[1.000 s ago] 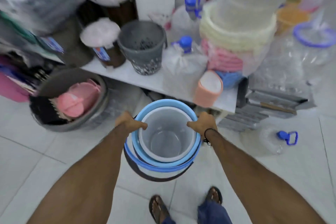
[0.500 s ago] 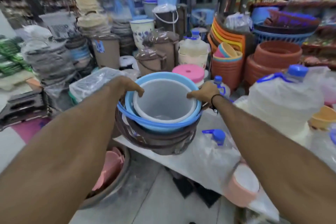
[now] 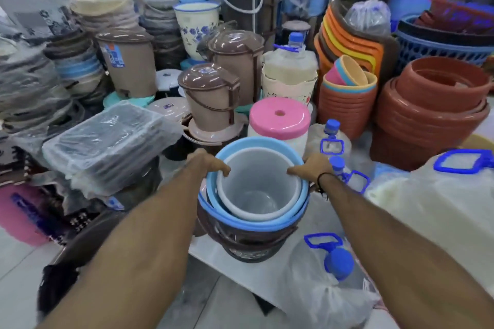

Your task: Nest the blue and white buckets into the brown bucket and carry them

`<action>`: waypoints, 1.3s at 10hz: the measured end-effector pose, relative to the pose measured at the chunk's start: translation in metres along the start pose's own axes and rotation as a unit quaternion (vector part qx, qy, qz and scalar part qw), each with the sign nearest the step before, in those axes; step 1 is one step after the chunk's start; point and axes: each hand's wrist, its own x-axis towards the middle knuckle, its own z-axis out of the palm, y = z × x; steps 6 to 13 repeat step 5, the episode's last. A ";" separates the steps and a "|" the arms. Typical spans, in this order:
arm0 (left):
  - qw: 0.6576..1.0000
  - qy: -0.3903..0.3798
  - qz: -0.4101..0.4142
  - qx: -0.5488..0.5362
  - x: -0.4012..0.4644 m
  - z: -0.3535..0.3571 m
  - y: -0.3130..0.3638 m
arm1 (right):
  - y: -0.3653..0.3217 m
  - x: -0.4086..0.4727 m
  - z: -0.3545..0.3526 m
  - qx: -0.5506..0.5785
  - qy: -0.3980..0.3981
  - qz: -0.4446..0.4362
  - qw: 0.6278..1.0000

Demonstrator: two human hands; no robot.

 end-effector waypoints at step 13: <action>0.978 -0.125 0.017 0.165 0.122 0.066 -0.033 | 0.021 0.058 0.114 -0.108 0.010 0.100 0.989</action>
